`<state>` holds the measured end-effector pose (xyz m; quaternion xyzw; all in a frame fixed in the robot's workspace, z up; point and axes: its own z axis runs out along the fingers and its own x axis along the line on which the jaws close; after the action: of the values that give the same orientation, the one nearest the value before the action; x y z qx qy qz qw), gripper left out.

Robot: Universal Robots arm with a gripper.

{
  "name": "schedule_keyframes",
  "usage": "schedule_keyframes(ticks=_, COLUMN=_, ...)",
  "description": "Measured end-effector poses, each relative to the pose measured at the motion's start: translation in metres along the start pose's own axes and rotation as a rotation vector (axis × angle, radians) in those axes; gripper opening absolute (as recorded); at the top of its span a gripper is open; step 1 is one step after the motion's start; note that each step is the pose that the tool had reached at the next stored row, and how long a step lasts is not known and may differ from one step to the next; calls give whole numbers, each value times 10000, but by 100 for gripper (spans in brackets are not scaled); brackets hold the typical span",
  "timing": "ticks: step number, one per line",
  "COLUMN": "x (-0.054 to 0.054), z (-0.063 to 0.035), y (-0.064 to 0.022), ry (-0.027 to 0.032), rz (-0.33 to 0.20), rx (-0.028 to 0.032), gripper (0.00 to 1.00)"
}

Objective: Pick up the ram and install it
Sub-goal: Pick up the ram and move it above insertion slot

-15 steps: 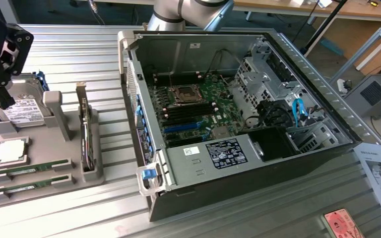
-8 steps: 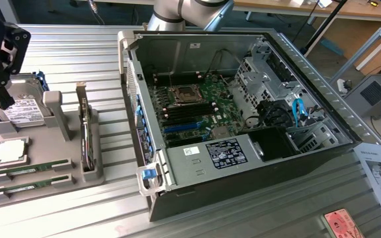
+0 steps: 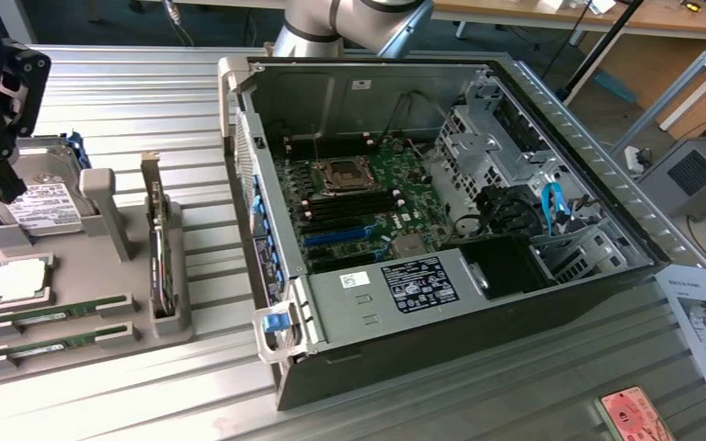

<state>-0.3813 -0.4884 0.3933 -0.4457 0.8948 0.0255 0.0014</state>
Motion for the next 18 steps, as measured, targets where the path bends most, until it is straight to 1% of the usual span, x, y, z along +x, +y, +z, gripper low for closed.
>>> schedule_keyframes(ticks=18, x=0, z=0, y=0, ry=89, rz=-1997, rx=-50, gripper=11)
